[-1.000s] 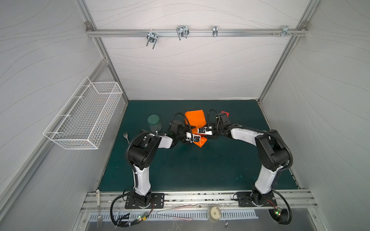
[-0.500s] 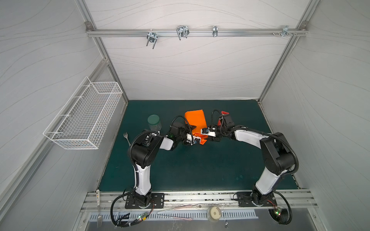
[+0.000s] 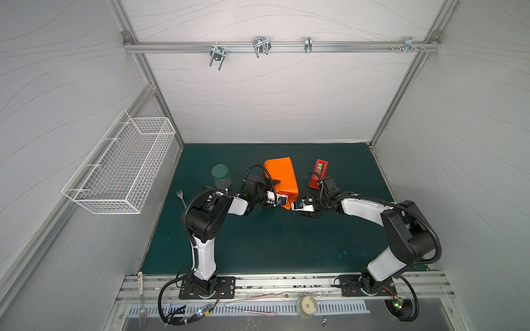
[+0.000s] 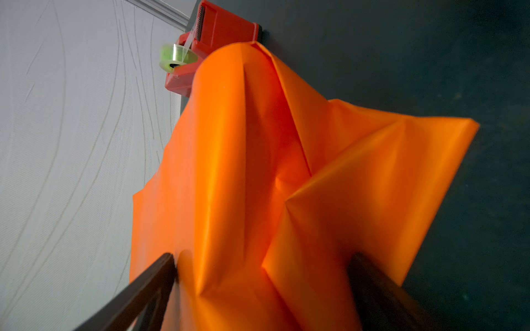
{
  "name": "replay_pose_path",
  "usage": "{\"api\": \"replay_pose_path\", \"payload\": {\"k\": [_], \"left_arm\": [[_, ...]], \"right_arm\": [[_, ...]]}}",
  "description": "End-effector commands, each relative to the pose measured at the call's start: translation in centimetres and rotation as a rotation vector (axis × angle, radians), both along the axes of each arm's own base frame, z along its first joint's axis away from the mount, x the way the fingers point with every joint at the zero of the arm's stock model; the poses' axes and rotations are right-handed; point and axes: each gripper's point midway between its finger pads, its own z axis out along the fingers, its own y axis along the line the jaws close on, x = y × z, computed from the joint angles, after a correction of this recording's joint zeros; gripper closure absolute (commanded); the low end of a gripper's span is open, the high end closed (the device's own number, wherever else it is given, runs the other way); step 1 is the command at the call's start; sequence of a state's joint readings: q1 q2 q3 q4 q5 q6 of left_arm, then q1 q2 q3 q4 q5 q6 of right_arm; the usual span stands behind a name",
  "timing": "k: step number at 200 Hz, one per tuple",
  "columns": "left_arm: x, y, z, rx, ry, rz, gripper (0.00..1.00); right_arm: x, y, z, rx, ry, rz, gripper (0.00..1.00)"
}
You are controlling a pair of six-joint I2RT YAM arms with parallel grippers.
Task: Wrap a gift box in wrapping paper
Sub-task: Fold the wrapping paper for the gift box.
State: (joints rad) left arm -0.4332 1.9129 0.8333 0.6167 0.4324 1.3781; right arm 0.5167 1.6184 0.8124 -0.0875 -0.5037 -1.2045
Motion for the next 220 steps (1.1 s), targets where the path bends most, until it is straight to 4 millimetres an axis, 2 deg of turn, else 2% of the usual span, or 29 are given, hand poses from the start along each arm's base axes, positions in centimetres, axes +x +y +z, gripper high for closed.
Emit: {"api": "replay_pose_path", "payload": {"k": [1, 41, 58, 91, 122, 171, 220], "left_arm": [[-1.0, 0.1, -0.3, -0.022, 0.105, 0.012, 0.04], [-1.0, 0.1, -0.3, -0.03, 0.116, 0.016, 0.04], [-0.7, 0.1, -0.1, -0.032, 0.11, 0.021, 0.05], [0.0, 0.1, 0.2, -0.047, 0.1, 0.047, 0.06], [0.4, 0.1, -0.3, -0.018, 0.042, 0.043, 0.05], [0.3, -0.4, -1.4, 0.07, -0.057, 0.027, 0.01], [0.1, -1.1, -1.4, 0.101, -0.137, -0.001, 0.01]], "right_arm": [[0.3, 1.1, -0.8, -0.002, -0.045, 0.046, 0.55], [1.3, 1.9, -2.4, 0.003, -0.115, 0.047, 0.62], [1.4, 2.2, -2.5, 0.02, -0.17, 0.048, 0.67], [1.2, 1.8, -1.7, 0.039, -0.205, 0.039, 0.68], [0.9, 1.5, -1.0, 0.039, -0.192, 0.027, 0.69], [2.9, -0.7, 1.0, 0.072, -0.161, -0.066, 0.7], [4.6, -2.8, 2.8, 0.095, -0.162, -0.145, 0.7]]}}
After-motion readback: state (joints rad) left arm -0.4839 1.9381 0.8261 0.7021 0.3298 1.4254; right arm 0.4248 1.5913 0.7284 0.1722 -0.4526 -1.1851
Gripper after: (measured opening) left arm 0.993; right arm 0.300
